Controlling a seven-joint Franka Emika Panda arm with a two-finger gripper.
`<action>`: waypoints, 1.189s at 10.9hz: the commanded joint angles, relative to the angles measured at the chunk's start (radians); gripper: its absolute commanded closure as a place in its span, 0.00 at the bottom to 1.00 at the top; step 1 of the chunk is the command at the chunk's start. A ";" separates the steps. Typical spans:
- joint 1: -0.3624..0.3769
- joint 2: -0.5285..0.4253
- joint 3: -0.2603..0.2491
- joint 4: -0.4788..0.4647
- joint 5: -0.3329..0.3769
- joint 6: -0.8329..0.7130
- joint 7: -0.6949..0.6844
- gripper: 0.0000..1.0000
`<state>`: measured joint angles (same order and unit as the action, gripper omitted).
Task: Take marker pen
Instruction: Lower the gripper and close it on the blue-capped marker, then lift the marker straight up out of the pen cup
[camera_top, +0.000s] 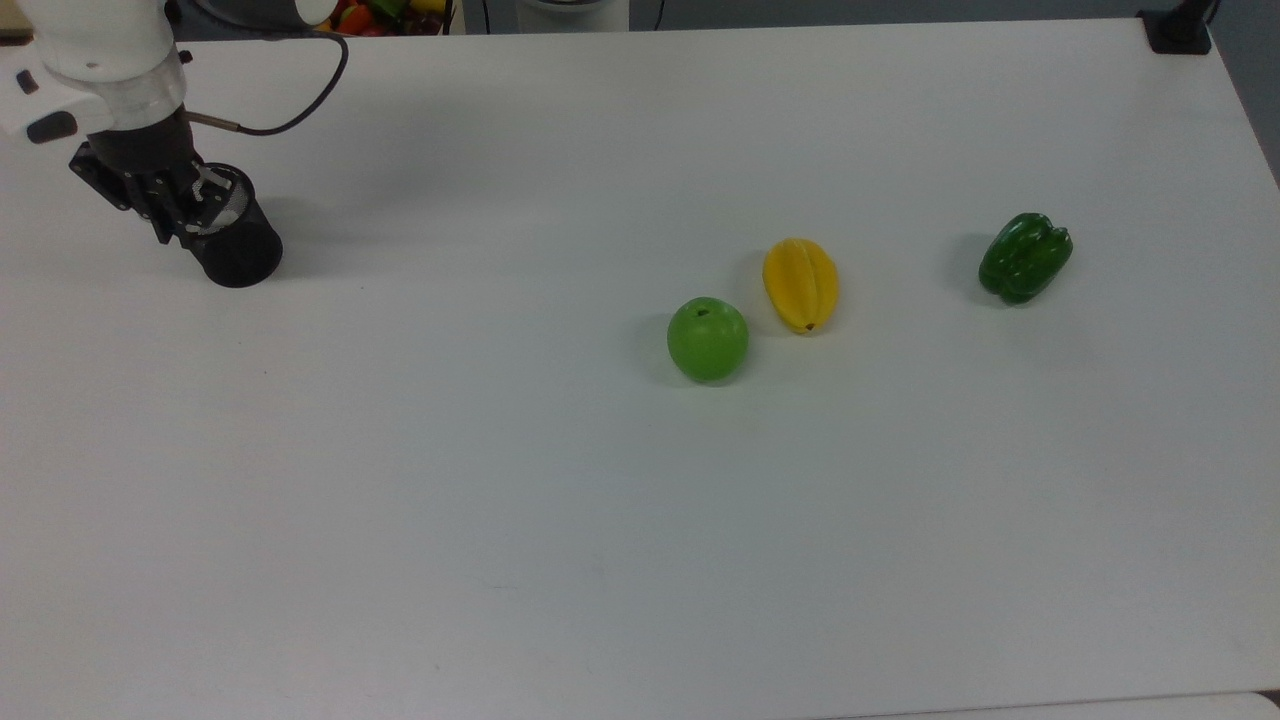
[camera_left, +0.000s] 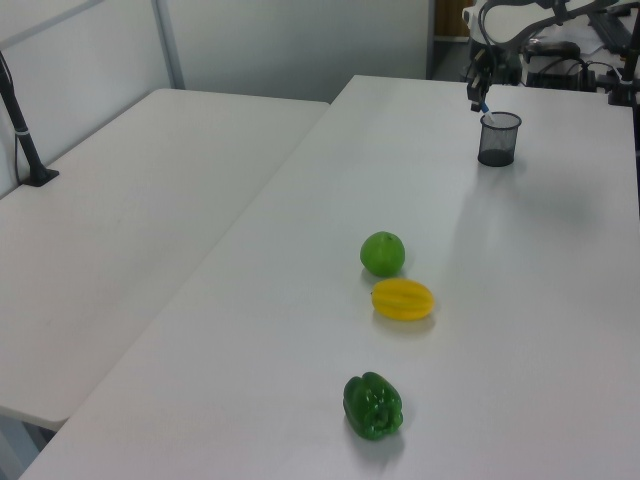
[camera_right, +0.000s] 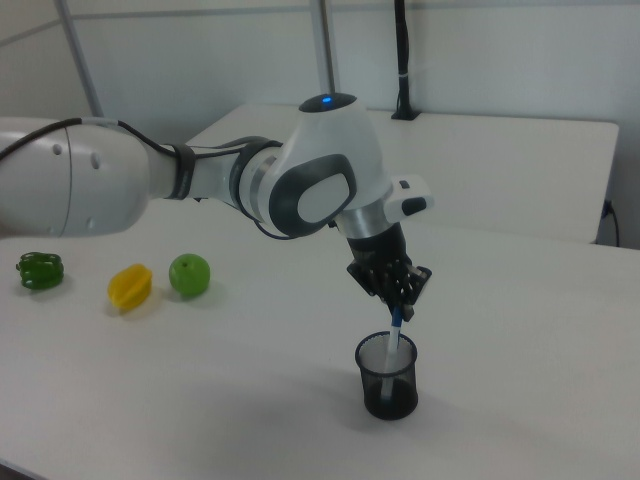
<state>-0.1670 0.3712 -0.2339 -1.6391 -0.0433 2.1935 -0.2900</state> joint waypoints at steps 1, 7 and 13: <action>0.009 -0.086 0.005 -0.027 0.017 -0.044 0.003 1.00; 0.027 -0.207 0.013 0.047 0.120 -0.191 -0.040 0.99; 0.178 -0.282 0.052 0.097 0.155 -0.431 0.017 0.99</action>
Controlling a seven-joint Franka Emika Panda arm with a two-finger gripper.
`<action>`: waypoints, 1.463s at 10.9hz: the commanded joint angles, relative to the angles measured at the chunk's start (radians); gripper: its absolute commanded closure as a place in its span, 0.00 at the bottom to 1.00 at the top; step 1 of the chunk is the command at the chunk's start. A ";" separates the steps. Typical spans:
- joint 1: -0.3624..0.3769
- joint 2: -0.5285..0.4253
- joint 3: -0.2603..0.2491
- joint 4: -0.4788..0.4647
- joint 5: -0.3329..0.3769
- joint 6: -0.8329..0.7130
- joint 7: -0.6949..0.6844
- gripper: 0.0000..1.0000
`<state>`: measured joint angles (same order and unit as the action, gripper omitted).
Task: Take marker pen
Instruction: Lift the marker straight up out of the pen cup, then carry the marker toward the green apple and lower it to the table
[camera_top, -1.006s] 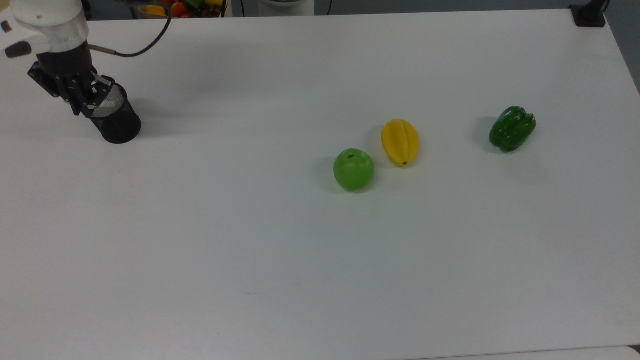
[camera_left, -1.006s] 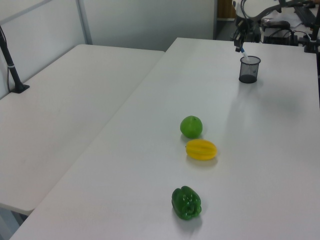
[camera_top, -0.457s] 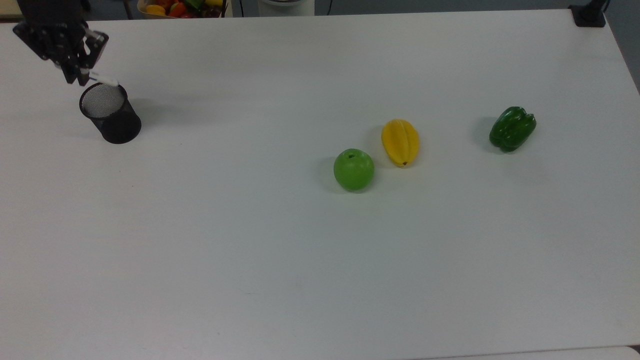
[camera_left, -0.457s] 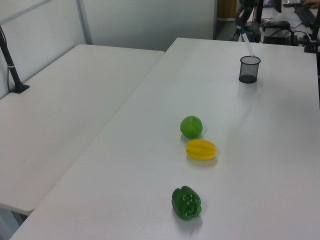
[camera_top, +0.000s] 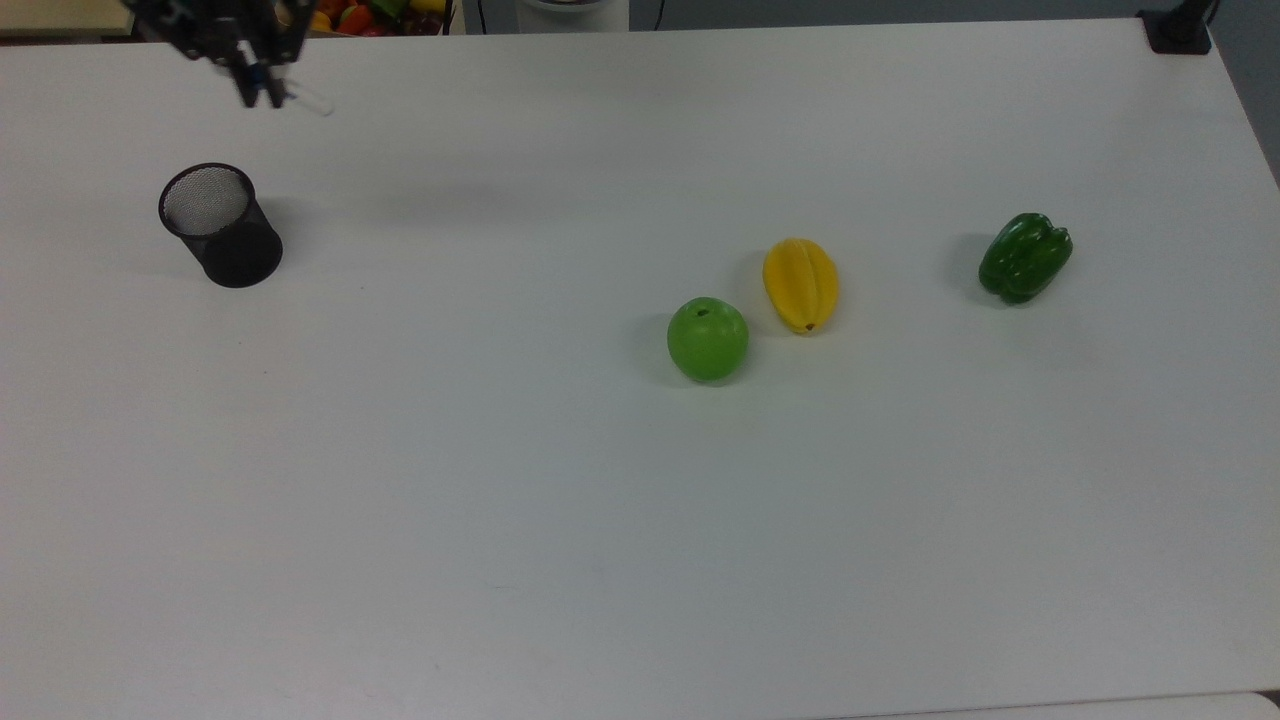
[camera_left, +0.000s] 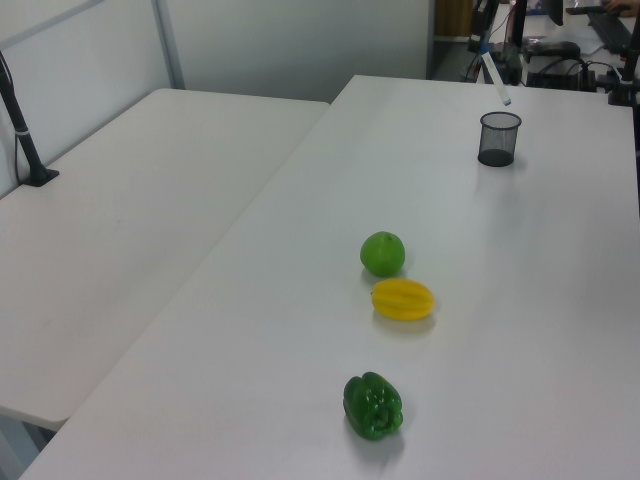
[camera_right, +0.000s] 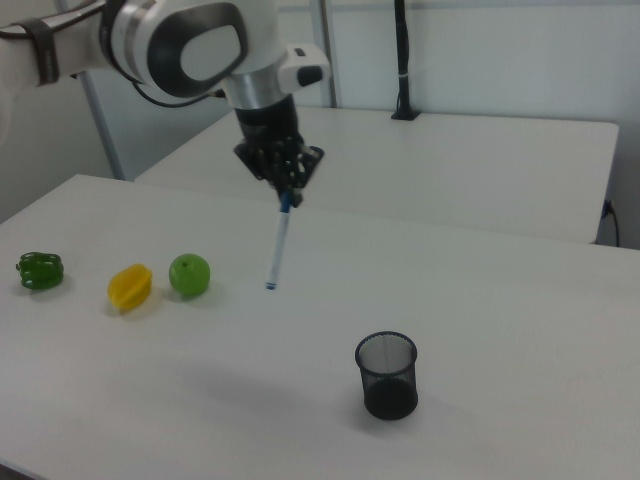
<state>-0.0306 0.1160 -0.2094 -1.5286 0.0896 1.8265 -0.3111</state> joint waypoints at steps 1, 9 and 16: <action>0.041 -0.024 0.069 -0.015 0.024 -0.065 0.079 0.99; 0.149 0.137 0.197 -0.077 0.007 0.126 0.316 0.99; 0.182 0.335 0.197 -0.133 -0.105 0.359 0.316 0.99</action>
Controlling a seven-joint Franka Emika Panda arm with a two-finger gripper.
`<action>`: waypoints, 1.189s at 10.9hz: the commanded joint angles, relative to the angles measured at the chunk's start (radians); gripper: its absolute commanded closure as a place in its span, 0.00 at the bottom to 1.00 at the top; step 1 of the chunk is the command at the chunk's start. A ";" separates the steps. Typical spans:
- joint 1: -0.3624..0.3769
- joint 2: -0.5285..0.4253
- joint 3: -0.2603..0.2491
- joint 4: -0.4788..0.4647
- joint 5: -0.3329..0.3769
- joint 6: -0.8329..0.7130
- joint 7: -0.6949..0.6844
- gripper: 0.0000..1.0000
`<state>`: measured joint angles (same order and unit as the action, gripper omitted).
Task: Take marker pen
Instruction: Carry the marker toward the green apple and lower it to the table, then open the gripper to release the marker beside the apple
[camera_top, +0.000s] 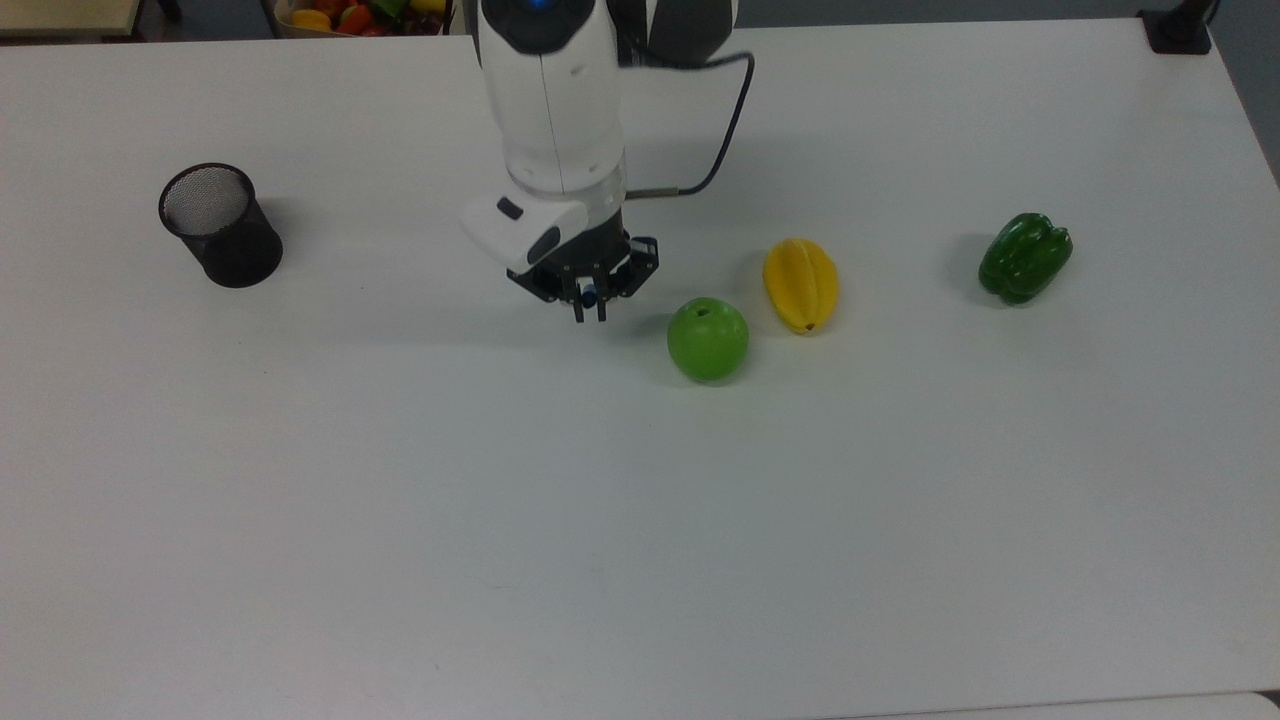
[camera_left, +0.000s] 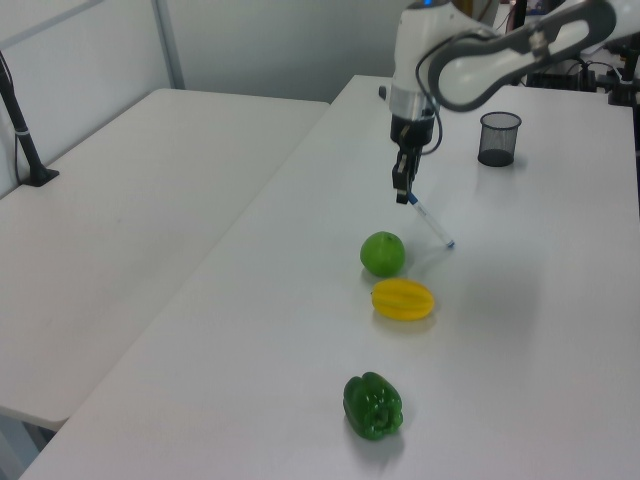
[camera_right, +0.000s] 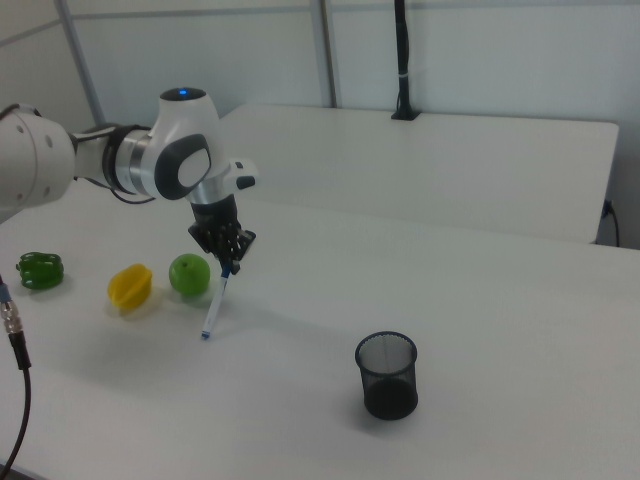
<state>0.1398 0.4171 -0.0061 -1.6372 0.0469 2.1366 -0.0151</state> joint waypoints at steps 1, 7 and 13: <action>0.012 0.055 -0.006 -0.023 -0.100 0.051 0.020 0.99; 0.023 0.085 -0.006 -0.035 -0.131 0.126 0.018 0.97; 0.024 0.086 -0.006 -0.042 -0.130 0.143 0.020 0.41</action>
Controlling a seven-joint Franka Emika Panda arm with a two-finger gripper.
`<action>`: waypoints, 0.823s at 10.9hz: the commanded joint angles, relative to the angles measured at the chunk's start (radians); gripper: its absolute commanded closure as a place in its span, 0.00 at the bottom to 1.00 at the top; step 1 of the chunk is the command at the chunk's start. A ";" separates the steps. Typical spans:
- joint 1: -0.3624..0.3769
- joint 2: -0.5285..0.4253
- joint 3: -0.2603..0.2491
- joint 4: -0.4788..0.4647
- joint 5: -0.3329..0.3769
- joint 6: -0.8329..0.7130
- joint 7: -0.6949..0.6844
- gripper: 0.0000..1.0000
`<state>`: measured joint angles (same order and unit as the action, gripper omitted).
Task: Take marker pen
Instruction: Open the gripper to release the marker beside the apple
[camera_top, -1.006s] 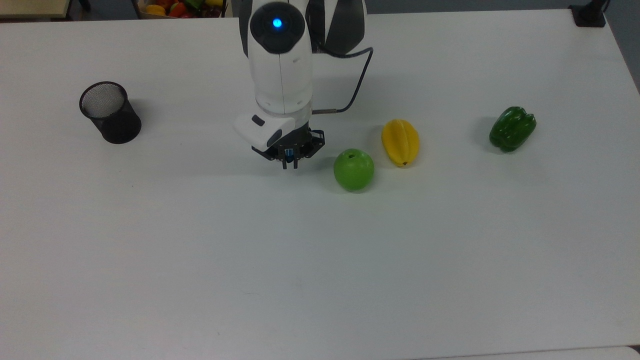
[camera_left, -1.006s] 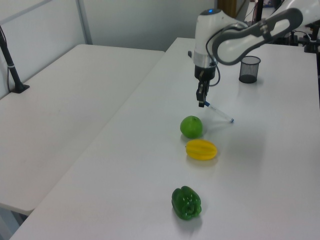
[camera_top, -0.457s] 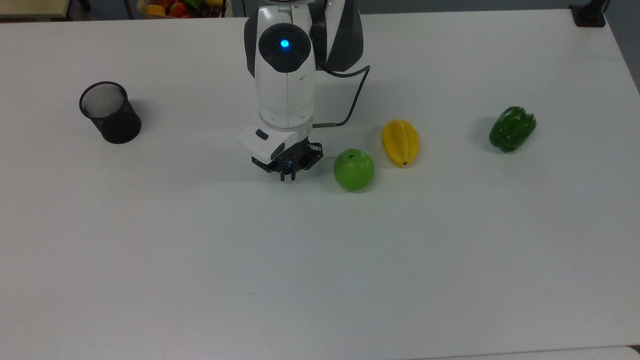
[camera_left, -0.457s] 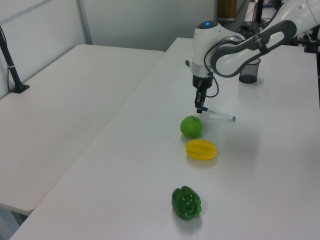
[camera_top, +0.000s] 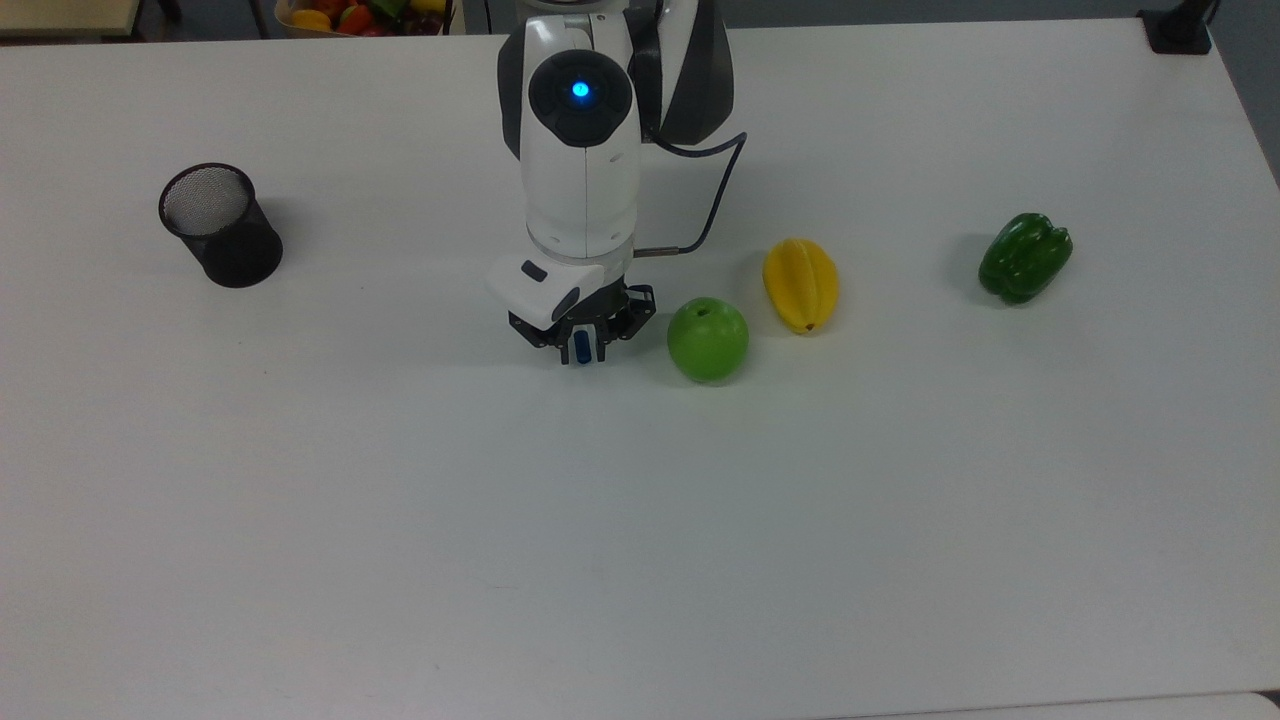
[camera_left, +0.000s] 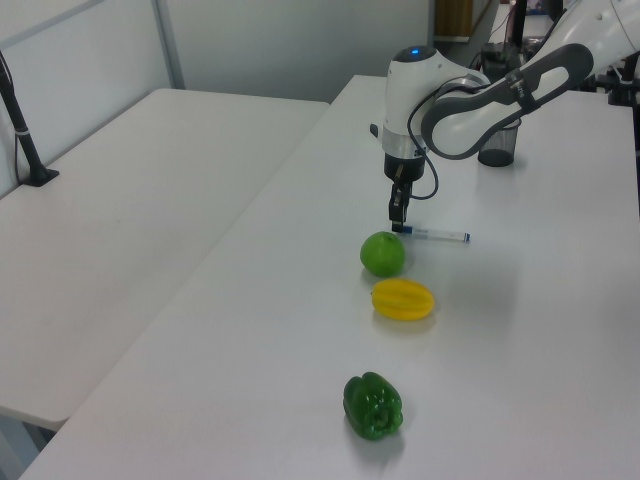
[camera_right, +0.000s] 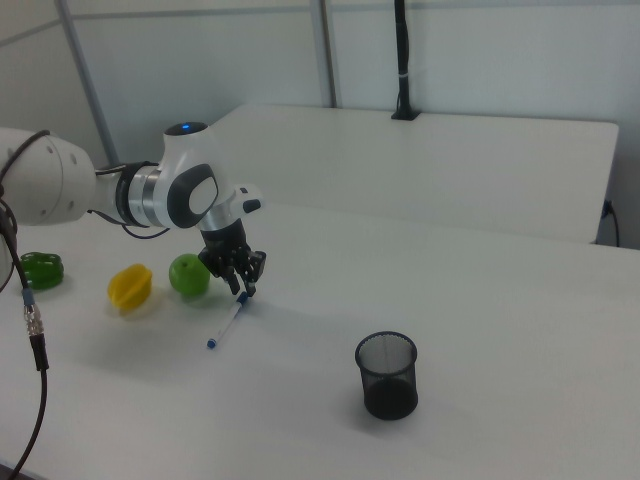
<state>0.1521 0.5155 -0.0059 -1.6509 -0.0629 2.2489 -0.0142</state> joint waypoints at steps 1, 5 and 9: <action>0.012 -0.012 -0.006 -0.029 -0.020 0.031 0.020 0.32; 0.007 -0.029 -0.006 -0.027 -0.020 0.017 0.020 0.00; -0.025 -0.125 -0.006 -0.017 -0.017 -0.107 0.019 0.00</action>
<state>0.1435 0.4870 -0.0083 -1.6484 -0.0629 2.2426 -0.0142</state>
